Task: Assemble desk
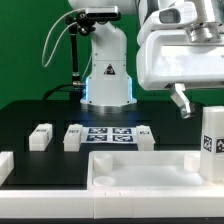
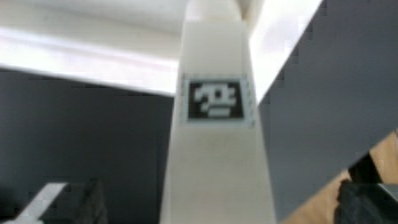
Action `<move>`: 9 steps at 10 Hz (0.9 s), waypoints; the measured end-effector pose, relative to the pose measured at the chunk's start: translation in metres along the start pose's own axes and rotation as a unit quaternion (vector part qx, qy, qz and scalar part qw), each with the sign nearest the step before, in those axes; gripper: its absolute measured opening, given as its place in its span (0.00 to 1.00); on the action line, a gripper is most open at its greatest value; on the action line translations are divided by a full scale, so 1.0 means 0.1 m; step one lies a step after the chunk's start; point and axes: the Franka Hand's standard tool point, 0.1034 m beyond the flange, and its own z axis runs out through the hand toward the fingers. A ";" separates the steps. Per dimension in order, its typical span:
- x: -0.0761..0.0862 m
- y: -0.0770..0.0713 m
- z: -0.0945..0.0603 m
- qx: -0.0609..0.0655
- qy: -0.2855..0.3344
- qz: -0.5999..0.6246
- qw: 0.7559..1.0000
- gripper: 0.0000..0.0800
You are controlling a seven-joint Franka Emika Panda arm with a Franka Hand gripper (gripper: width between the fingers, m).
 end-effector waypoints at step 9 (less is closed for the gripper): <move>0.13 0.06 0.10 0.030 -0.225 0.019 0.974 0.79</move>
Offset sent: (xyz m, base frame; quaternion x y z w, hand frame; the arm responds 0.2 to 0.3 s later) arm 0.0398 -0.0086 0.0102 -0.0219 -0.1951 0.0112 0.9805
